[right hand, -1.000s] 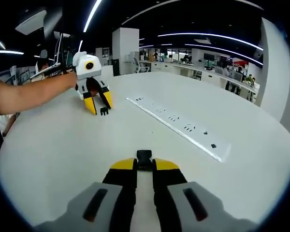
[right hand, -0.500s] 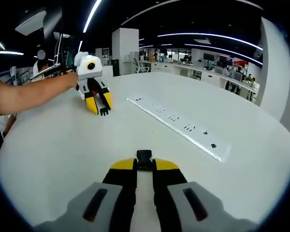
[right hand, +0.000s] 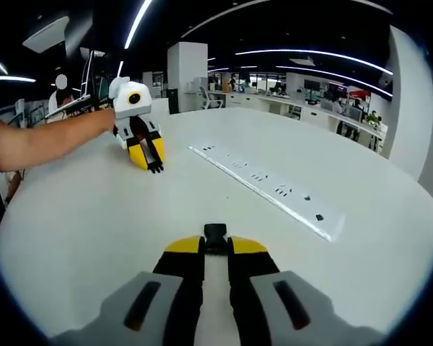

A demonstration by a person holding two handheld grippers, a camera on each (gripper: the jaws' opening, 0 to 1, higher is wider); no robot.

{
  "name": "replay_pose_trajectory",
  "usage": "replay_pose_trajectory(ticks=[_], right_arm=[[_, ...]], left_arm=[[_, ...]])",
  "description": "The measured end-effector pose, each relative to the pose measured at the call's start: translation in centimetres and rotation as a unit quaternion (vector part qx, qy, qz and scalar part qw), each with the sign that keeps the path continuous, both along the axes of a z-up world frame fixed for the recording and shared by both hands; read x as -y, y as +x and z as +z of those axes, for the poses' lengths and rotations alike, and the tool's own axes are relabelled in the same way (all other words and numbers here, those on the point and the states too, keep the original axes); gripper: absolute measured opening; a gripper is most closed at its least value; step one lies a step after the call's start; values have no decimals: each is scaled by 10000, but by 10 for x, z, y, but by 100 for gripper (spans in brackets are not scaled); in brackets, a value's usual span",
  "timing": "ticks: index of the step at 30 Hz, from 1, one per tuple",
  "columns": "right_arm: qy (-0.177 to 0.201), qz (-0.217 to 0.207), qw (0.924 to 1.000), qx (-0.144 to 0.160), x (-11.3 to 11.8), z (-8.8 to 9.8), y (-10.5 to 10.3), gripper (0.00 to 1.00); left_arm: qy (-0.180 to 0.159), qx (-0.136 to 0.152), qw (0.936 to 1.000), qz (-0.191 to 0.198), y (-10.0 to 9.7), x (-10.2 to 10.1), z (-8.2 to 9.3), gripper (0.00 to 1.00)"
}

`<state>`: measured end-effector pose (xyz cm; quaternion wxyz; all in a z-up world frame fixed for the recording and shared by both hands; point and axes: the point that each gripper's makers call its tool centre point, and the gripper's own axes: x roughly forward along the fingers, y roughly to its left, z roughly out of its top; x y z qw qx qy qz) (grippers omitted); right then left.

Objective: Snap the two parts of the plastic buckle together until the buckle closes and remains connected.

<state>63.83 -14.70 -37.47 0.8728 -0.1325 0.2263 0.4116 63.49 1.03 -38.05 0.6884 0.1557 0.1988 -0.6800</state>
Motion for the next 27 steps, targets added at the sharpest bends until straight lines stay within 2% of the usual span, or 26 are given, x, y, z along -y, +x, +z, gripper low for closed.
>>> replay_pose_trajectory(ticks=[6, 13, 14, 21, 27], right_arm=[[2, -5, 10000, -8, 0, 0, 0, 11], [-27, -41, 10000, -20, 1, 0, 1, 11], [-39, -52, 10000, -15, 1, 0, 2, 11], [-73, -70, 9999, 10, 2, 0, 1, 11], [-54, -98, 9999, -11, 1, 0, 2, 10]], left_arm=[[-6, -2, 10000, 13, -1, 2, 0, 13], [-68, 166, 9997, 155, 3, 5, 0, 12], [-48, 300, 9993, 211, 4, 5, 0, 11], [67, 127, 9993, 347, 2, 5, 0, 9], [-41, -105, 9990, 429, 0, 4, 0, 8]])
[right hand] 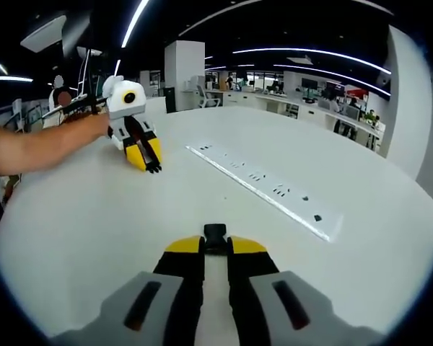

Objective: Snap the two parts of the plastic buckle together until the buckle closes and remains connected.

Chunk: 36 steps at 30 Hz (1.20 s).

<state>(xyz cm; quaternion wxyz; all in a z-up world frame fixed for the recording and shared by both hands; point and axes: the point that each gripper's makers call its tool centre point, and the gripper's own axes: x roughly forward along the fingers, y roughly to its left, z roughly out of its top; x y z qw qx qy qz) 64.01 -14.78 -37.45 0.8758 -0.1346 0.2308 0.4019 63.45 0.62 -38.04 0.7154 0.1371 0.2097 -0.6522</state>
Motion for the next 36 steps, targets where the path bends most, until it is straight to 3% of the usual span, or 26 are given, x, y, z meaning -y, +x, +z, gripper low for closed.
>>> replay_pose_trajectory(ticks=[10, 12, 13, 18, 36], right_arm=[[81, -39, 10000, -37, -1, 3, 2, 10], [84, -45, 10000, -26, -1, 5, 2, 10], [66, -24, 10000, -51, -1, 5, 1, 9], [16, 70, 9997, -221, -5, 7, -6, 10], [38, 48, 9999, 93, -4, 43, -9, 10]], left_arm=[[-185, 125, 9997, 135, 3, 2, 13, 8], [-52, 199, 9996, 175, 4, 2, 13, 9], [212, 249, 9992, 242, 6, -2, 9, 9], [158, 194, 9992, 306, -1, -3, 19, 9], [-184, 324, 9979, 535, -14, 2, 55, 9]])
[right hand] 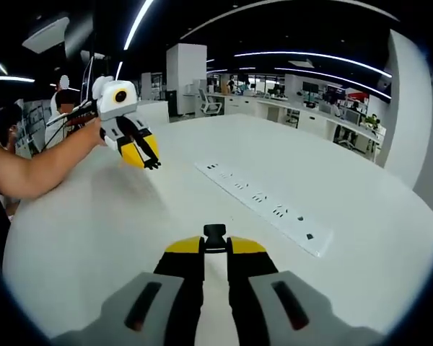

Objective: Snap the two parts of the plastic buckle together until the buckle closes and remains connected.

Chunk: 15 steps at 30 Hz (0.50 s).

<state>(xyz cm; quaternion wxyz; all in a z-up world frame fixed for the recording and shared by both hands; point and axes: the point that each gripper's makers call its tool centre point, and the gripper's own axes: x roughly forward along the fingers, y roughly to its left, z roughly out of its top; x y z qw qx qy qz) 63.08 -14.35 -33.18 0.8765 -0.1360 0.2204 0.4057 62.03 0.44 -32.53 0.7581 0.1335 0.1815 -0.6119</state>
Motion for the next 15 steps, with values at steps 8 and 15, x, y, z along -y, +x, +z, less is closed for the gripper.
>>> replay_pose_trajectory(ticks=[8, 15], right_arm=[[-12, 64, 10000, 1, -6, -1, -3, 10], [-22, 157, 9999, 38, -15, 3, -9, 10]], left_arm=[[53, -173, 9997, 170, -7, 2, -9, 9], [3, -168, 9998, 146, -14, 6, -11, 9]])
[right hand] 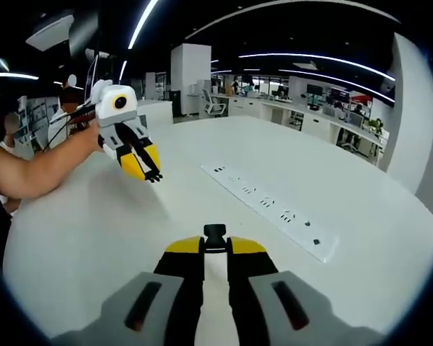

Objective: Snap the two parts of the plastic buckle together until the buckle closes and remains connected.

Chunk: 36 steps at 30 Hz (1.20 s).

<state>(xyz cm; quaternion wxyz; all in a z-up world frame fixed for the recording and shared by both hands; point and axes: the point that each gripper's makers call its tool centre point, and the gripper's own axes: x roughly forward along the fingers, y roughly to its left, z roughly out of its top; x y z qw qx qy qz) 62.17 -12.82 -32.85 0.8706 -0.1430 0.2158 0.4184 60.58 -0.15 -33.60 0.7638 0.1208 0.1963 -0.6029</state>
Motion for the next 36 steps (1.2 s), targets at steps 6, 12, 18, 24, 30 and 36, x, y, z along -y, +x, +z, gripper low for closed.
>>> replay_pose_trajectory(ticks=[6, 12, 18, 24, 30, 36], right_arm=[[7, 4, 10000, 39, -5, 1, -6, 10], [80, -154, 9998, 107, -3, -1, -9, 10], [91, -145, 9998, 101, -3, -1, -18, 10], [80, -177, 9998, 97, -1, -3, -24, 10], [90, -174, 9998, 104, -3, -3, -31, 10], [107, -178, 9997, 97, -5, -3, -38, 10]], left_arm=[[-94, 78, 9999, 82, -8, -4, 3, 9], [6, 101, 9997, 205, -9, -8, -2, 9], [72, 137, 9996, 247, -16, -6, -5, 9], [32, 165, 9995, 259, -22, -4, -5, 9], [-56, 135, 9996, 254, -30, -2, -2, 9], [-52, 146, 9996, 256, -38, -3, -3, 9]])
